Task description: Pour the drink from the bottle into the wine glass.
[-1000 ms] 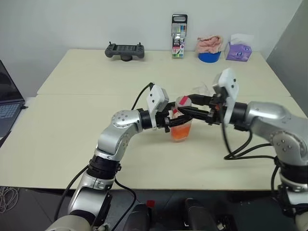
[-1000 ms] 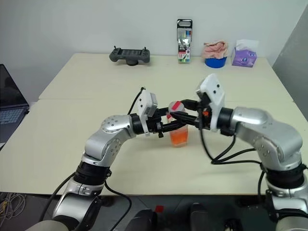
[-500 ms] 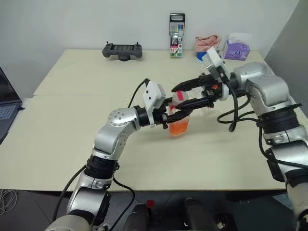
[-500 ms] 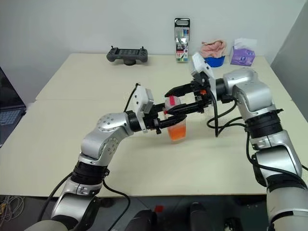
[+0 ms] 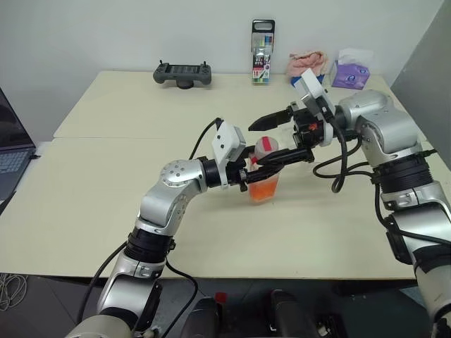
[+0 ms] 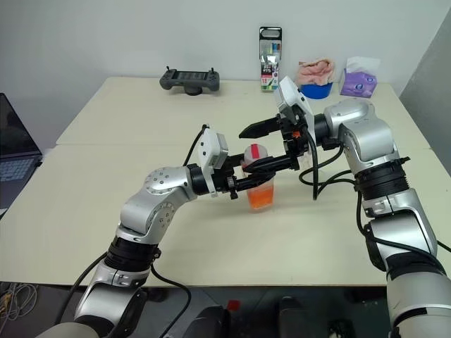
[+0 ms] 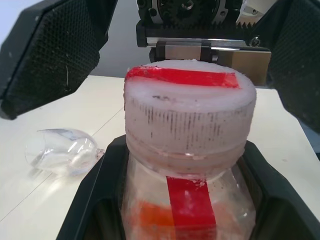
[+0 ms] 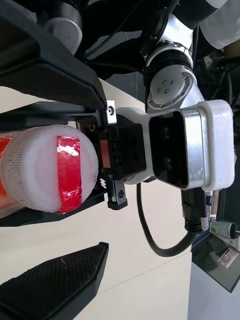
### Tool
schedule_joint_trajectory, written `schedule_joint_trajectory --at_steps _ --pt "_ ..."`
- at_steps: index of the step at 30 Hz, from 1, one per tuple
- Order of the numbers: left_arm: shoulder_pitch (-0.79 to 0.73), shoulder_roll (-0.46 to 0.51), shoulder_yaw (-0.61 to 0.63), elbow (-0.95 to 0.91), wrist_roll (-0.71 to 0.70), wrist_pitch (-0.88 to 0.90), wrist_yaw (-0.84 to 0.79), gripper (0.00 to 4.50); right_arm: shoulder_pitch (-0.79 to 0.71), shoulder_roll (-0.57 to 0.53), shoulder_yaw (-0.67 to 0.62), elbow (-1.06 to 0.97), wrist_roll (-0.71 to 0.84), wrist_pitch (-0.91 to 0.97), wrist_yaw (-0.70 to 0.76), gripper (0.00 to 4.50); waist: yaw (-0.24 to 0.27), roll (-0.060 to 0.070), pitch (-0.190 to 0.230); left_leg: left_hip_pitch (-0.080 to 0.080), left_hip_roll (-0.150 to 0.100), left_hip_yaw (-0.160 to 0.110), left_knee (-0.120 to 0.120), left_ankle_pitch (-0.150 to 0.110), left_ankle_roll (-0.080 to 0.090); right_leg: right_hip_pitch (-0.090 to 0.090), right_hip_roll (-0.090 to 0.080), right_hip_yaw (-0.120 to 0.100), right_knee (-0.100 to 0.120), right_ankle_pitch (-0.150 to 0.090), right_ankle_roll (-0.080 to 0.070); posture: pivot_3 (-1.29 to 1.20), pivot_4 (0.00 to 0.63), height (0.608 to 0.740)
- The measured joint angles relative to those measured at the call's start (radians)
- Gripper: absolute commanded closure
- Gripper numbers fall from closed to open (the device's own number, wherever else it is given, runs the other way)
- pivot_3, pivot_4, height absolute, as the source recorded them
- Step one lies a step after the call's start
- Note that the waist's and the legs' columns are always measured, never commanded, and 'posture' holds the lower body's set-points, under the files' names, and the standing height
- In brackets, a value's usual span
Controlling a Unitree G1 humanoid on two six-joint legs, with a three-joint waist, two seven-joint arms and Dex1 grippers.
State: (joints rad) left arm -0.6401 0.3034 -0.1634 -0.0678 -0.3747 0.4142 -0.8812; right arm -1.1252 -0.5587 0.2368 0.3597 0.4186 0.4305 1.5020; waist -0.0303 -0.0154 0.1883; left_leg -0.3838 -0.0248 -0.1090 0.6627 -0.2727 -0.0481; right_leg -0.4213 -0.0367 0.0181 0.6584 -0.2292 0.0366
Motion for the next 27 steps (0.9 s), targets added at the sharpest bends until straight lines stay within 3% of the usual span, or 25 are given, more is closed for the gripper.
schedule_joint_trajectory --at_steps 11,27 --pt "0.000 -0.002 0.000 0.000 0.000 0.000 -0.002 2.36 0.021 0.034 -0.019 -0.051 -0.028 0.019 -0.077 0.00 0.000 0.000 0.000 0.000 0.000 0.000 0.000 0.000 0.000 0.000 0.000 0.000 0.001 0.000 0.000 0.00 0.150 0.740" --pt "0.000 0.000 0.002 0.001 0.001 0.015 0.020 2.36 0.022 0.043 -0.026 0.029 -0.073 -0.009 -0.095 0.00 -0.001 0.000 0.000 0.000 0.000 0.000 0.000 0.000 0.000 0.000 0.000 0.000 0.001 0.000 0.000 0.00 0.150 0.740"
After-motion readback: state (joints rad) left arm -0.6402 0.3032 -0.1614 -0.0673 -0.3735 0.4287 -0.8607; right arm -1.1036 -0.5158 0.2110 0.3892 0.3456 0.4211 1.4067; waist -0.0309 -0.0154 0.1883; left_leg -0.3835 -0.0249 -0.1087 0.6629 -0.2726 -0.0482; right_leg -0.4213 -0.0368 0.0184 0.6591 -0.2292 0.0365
